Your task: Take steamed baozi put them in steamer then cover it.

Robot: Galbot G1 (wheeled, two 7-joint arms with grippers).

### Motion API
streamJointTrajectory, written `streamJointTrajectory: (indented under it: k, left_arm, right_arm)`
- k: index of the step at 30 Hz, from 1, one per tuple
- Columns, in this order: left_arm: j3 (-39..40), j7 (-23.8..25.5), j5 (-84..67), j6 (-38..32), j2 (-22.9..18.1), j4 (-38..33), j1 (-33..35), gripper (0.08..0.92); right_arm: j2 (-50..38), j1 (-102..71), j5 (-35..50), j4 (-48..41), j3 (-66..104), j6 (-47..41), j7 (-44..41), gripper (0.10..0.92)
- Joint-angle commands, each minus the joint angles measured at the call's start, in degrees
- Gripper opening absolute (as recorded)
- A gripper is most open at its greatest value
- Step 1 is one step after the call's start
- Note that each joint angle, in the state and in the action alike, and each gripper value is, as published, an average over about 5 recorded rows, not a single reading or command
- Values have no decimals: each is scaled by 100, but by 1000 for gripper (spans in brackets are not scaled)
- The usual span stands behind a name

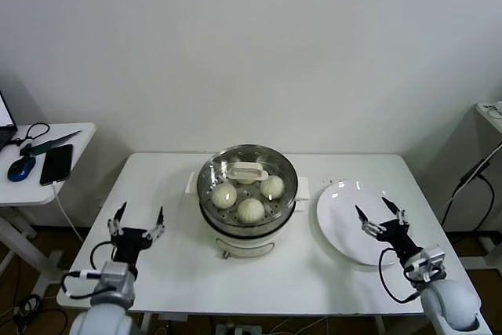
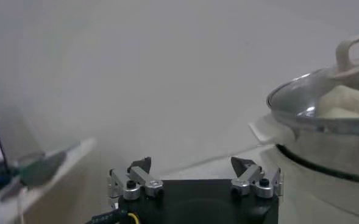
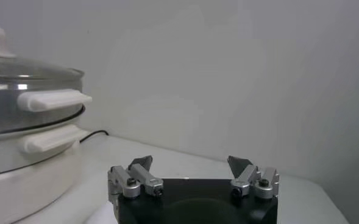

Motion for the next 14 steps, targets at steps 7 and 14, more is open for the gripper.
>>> streamJointTrajectory:
  k: [7,14]
  left_arm:
    - [-431,162,-1023,-1158,-247,325,498,823]
    - [-432,289,-939,-1183,-231,411,456,823]
  right_arm:
    - [94,-204,44,14,66,244,4,823]
    - [96,-161,31,-37,53,259,-5,823]
